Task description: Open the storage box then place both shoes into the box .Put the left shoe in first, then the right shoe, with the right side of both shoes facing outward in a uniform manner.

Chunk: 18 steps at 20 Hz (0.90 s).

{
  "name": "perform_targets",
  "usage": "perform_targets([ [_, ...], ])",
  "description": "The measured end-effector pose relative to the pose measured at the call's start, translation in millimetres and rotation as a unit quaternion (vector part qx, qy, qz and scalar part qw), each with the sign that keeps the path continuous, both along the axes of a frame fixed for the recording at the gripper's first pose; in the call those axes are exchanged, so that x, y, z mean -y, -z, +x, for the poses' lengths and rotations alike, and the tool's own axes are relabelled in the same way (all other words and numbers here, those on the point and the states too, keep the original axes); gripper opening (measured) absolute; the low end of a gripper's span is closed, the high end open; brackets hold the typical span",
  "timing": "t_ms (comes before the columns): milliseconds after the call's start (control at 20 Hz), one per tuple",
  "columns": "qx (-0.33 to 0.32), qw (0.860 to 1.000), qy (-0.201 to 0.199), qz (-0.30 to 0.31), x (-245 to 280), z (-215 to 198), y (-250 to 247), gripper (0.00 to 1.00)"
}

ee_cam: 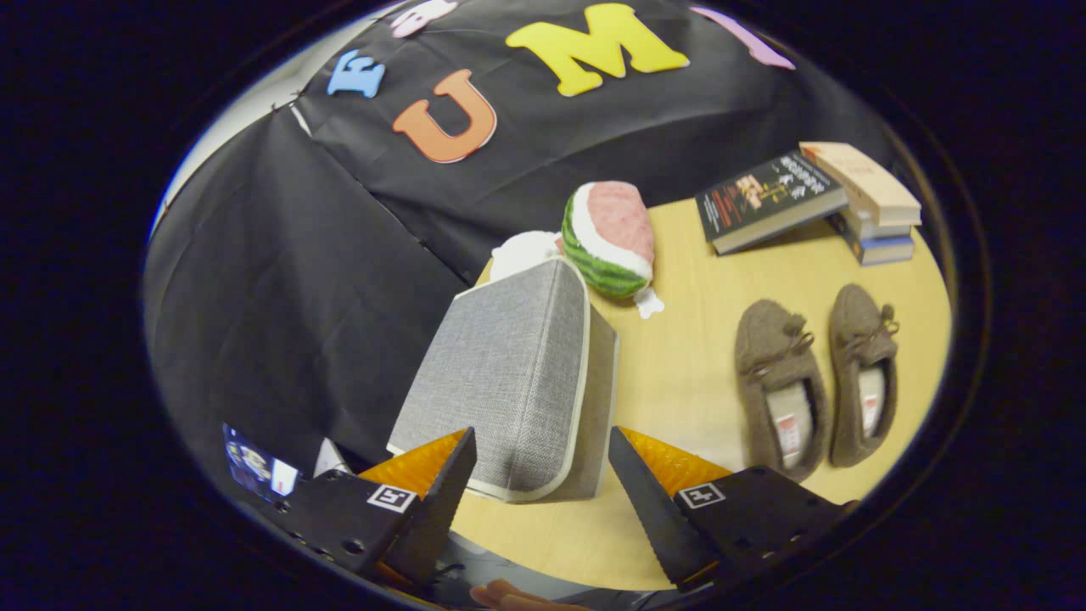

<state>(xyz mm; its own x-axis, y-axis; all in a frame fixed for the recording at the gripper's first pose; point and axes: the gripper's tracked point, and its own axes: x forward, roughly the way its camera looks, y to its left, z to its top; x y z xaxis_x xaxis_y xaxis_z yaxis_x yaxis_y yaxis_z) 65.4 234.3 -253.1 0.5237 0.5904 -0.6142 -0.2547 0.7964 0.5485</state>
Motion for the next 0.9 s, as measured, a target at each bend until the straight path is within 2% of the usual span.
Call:
perform_targets([
  [150,-0.045,0.998,-0.007,0.039,-6.1,5.9,19.8,0.96],
  [350,-0.117,0.984,-0.035,0.129,-34.0,7.4,32.5,0.96],
  [550,-0.176,0.965,-0.015,0.194,-41.8,3.9,34.0,0.94],
  [700,-0.177,0.968,-0.008,0.18,-43.9,0.3,34.1,0.9],
  [800,-0.172,0.973,-0.002,0.154,-42.4,0.6,32.4,0.8],
  [900,-0.169,0.976,-0.001,0.138,-41.1,0.8,30.1,0.8],
])
